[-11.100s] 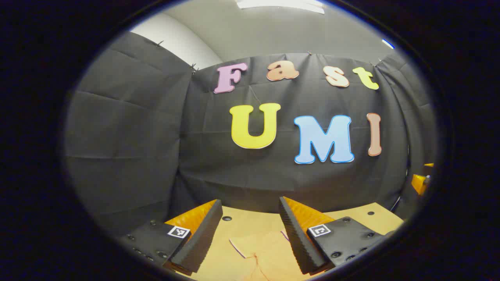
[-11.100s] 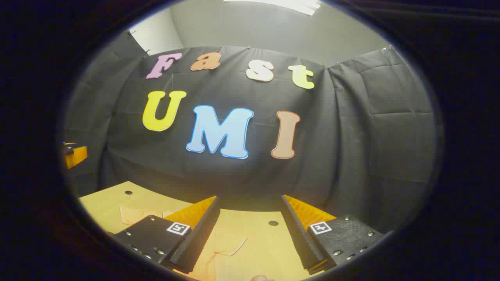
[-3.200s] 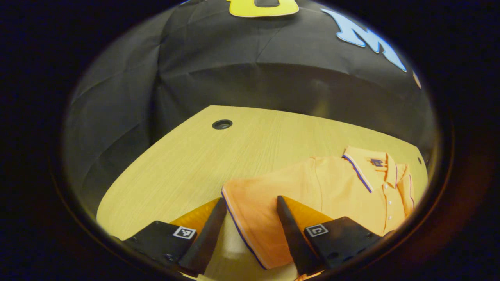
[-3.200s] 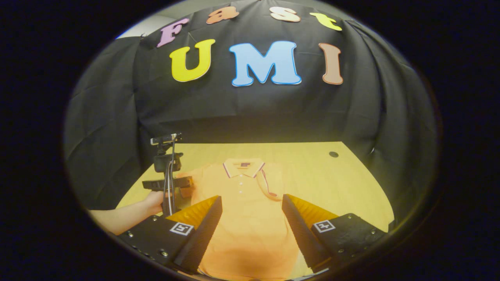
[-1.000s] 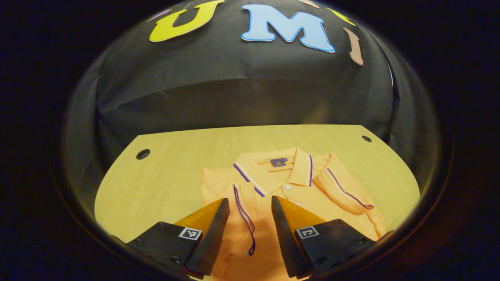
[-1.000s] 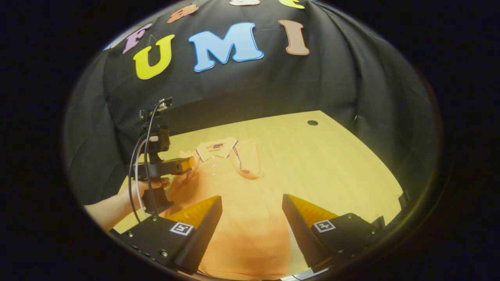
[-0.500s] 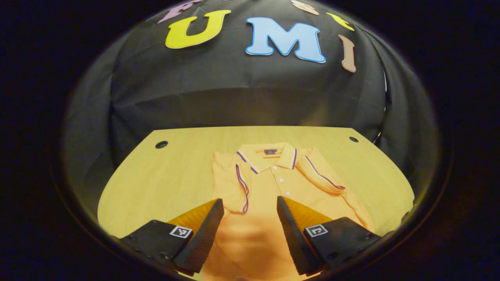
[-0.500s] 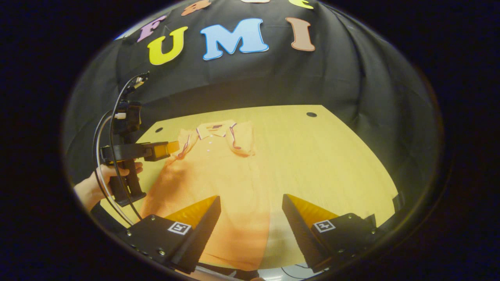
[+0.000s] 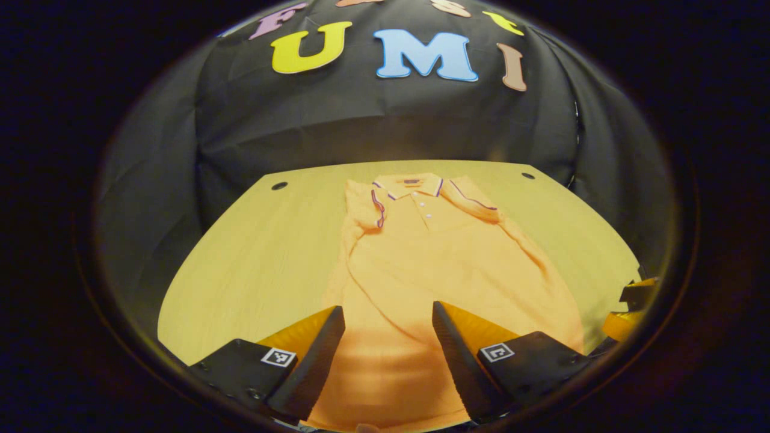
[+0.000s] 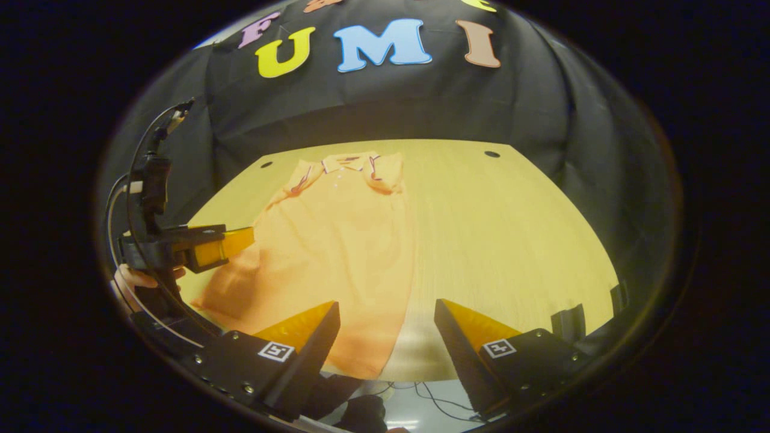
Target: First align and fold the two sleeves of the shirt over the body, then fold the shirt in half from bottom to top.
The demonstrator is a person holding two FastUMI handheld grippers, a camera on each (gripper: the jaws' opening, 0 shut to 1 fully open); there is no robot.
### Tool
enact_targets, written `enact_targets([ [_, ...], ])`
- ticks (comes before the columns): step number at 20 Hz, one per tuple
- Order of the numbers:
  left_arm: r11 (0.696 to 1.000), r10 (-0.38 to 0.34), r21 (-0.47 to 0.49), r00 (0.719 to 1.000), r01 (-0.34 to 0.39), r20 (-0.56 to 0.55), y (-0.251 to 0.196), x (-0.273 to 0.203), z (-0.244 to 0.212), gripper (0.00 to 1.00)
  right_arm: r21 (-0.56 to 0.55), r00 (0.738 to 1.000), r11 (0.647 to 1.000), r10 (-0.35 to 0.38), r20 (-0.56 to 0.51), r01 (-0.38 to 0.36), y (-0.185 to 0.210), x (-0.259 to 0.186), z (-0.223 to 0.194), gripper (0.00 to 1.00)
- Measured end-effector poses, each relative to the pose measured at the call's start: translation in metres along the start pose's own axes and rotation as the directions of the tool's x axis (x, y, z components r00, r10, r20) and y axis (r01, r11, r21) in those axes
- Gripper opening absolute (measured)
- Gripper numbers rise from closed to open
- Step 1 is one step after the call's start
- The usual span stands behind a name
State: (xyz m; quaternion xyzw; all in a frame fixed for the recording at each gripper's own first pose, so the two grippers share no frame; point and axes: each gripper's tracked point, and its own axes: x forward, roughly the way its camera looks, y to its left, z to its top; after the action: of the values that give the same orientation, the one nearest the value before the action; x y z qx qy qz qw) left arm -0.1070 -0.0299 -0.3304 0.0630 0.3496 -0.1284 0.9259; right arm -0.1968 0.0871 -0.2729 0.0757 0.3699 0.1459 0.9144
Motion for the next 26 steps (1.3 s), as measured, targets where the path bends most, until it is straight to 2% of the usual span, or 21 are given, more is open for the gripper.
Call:
enact_targets([
  [2,1.000,0.002,0.006,1.000,-0.002,-0.002,0.004,-0.014,-0.013,0.95,0.012,1.000,1.000,0.008,-0.022,-0.008,0.003,0.004,-0.009,0.98],
  [3,1.000,0.002,0.006,1.000,-0.002,-0.011,0.007,-0.019,-0.021,0.99,0.012,0.999,1.000,0.008,-0.033,-0.008,0.004,0.005,-0.013,0.98],
  [4,1.000,0.001,0.000,1.000,-0.001,-0.024,0.012,-0.026,-0.032,0.95,0.011,0.999,1.000,0.006,-0.041,-0.005,0.006,0.007,-0.017,0.98],
  [5,1.000,0.004,-0.007,0.999,-0.004,-0.033,0.017,-0.031,-0.038,0.99,0.012,0.999,1.000,-0.001,-0.052,0.001,0.007,0.010,-0.022,0.98],
  [7,0.999,0.015,-0.031,0.997,-0.017,-0.074,0.030,-0.041,-0.055,0.99,0.035,0.997,0.999,-0.008,-0.080,0.011,0.010,0.014,-0.029,0.98],
  [8,0.999,0.015,-0.045,0.997,-0.019,-0.075,0.036,-0.046,-0.057,0.92,0.051,0.996,0.999,-0.010,-0.087,0.015,0.013,0.016,-0.030,0.98],
  [10,0.999,0.017,-0.039,0.996,-0.021,-0.089,0.049,-0.056,-0.066,0.95,0.062,0.994,0.997,-0.032,-0.101,0.039,0.012,0.020,-0.034,0.98],
  [15,0.999,-0.042,-0.023,0.991,0.040,-0.124,0.059,-0.068,-0.093,0.95,0.085,0.988,0.994,-0.057,-0.145,0.070,0.010,0.025,-0.043,0.98],
  [16,0.999,-0.050,-0.024,0.991,0.047,-0.122,0.059,-0.069,-0.094,0.99,0.082,0.987,0.994,-0.058,-0.153,0.071,0.011,0.028,-0.043,0.98],
  [17,0.998,-0.056,-0.024,0.991,0.054,-0.122,0.058,-0.071,-0.096,0.92,0.074,0.985,0.995,-0.059,-0.163,0.071,0.012,0.030,-0.044,0.98],
  [18,0.998,-0.063,-0.025,0.990,0.060,-0.128,0.056,-0.070,-0.100,0.99,0.068,0.984,0.995,-0.059,-0.171,0.071,0.012,0.029,-0.046,0.98],
  [20,0.997,-0.077,-0.037,0.987,0.072,-0.142,0.050,-0.069,-0.108,0.99,0.050,0.980,0.997,-0.055,-0.192,0.066,0.014,0.028,-0.053,0.98],
  [24,0.997,-0.074,-0.044,0.983,0.068,-0.170,0.042,-0.064,-0.121,0.99,-0.001,0.976,0.998,-0.058,-0.210,0.059,0.017,0.027,-0.057,0.98],
  [26,0.998,-0.059,-0.012,0.983,0.058,-0.171,0.041,-0.062,-0.123,0.96,-0.028,0.975,0.998,-0.066,-0.213,0.062,0.018,0.026,-0.058,0.98],
])
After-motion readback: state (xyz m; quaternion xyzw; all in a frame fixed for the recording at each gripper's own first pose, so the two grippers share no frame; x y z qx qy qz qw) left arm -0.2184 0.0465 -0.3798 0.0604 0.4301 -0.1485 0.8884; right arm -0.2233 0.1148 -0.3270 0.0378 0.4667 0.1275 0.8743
